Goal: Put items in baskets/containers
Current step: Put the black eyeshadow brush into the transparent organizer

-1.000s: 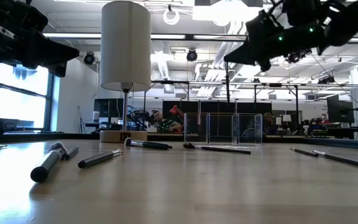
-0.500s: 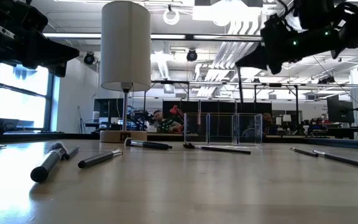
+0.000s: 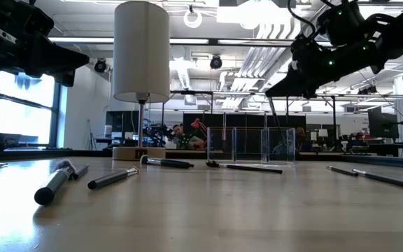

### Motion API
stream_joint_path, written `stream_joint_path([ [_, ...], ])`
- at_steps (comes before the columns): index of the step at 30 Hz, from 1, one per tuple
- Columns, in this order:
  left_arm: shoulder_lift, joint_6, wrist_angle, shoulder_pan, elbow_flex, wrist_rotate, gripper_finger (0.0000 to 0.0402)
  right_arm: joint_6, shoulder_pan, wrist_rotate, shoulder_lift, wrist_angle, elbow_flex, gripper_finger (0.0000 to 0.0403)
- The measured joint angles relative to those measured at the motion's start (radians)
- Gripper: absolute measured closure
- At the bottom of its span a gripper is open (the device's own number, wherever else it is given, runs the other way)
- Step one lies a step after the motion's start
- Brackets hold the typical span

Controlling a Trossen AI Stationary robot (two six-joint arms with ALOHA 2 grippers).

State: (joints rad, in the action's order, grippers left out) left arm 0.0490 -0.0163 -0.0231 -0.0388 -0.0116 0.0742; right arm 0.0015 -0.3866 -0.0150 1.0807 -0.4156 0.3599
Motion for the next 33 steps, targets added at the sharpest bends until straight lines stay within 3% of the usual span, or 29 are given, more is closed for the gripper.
stream_joint_path([
  [10,0.0,0.0,0.0,0.0,0.0,0.0,0.0401,0.002,0.0,-0.043,-0.013,0.011,0.001,0.0303],
  [15,0.0,0.0,0.0,0.0,0.0,0.0,0.0401,0.098,0.002,-0.099,-0.086,0.103,0.066,0.0289],
  [18,0.0,0.0,0.0,0.0,0.0,0.0,0.0401,0.235,0.001,-0.125,-0.133,0.286,0.155,0.0294],
  [23,0.0,0.0,0.0,0.0,0.0,0.0,0.0401,0.307,0.034,-0.157,-0.157,0.755,0.368,0.0301],
  [26,0.0,0.0,0.0,0.0,0.0,0.0,0.0401,0.38,0.092,-0.231,-0.143,0.96,0.481,0.0302],
  [33,0.0,0.0,0.0,0.0,0.0,0.0,0.0401,0.73,0.24,-0.341,-0.036,1.326,0.66,0.0302],
])
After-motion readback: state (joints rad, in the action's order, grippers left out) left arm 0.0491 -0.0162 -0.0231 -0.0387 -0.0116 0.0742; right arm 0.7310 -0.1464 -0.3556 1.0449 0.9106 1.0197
